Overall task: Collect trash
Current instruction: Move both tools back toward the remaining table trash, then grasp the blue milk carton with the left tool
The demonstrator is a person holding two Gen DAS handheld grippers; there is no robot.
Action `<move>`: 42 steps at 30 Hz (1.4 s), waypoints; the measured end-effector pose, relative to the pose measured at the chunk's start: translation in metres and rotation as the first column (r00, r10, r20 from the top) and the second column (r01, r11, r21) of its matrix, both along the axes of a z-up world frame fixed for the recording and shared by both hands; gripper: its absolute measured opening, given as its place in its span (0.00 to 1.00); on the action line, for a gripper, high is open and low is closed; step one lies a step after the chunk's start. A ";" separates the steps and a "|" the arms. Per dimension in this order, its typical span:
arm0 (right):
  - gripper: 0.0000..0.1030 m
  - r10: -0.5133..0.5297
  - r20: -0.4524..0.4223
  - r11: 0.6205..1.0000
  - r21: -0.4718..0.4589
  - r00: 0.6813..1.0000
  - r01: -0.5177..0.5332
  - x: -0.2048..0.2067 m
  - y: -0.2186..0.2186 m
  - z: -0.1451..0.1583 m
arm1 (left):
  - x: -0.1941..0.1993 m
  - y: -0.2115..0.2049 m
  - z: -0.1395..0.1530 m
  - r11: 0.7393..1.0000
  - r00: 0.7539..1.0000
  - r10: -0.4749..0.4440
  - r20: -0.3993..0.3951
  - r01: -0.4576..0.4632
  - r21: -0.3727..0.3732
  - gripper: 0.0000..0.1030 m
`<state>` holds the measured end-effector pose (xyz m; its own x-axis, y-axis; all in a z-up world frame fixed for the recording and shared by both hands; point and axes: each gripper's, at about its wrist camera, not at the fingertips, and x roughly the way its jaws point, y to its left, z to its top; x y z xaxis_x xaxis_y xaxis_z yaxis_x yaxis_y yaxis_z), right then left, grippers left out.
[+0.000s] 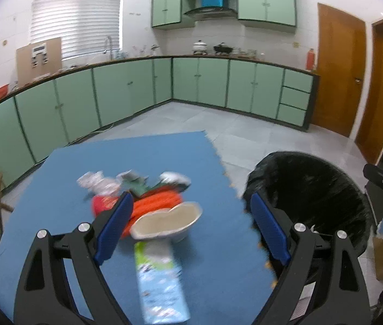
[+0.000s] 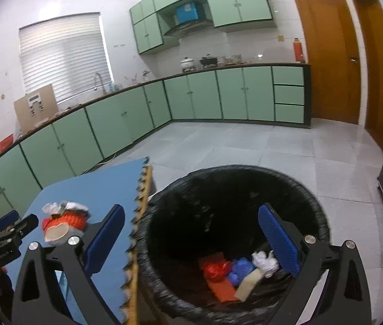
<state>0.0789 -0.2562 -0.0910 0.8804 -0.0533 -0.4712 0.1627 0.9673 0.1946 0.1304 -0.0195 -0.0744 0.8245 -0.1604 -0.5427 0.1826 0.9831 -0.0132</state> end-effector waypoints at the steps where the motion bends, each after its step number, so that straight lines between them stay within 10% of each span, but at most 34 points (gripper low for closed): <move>1: 0.94 0.008 -0.003 1.000 0.000 1.000 -0.008 0.000 0.004 -0.001 | -0.002 0.007 -0.002 1.000 1.000 0.011 -0.008 -0.011 0.000 0.83; 36: 0.94 0.156 -0.092 0.987 -0.011 0.983 -0.158 0.005 0.081 -0.064 | -0.011 0.038 -0.106 0.995 0.971 0.098 -0.217 -0.094 0.028 0.81; 42: 0.94 0.161 -0.097 0.986 -0.017 0.982 -0.163 0.008 0.082 -0.063 | -0.005 0.040 -0.121 0.997 0.957 0.080 -0.280 -0.082 0.007 0.51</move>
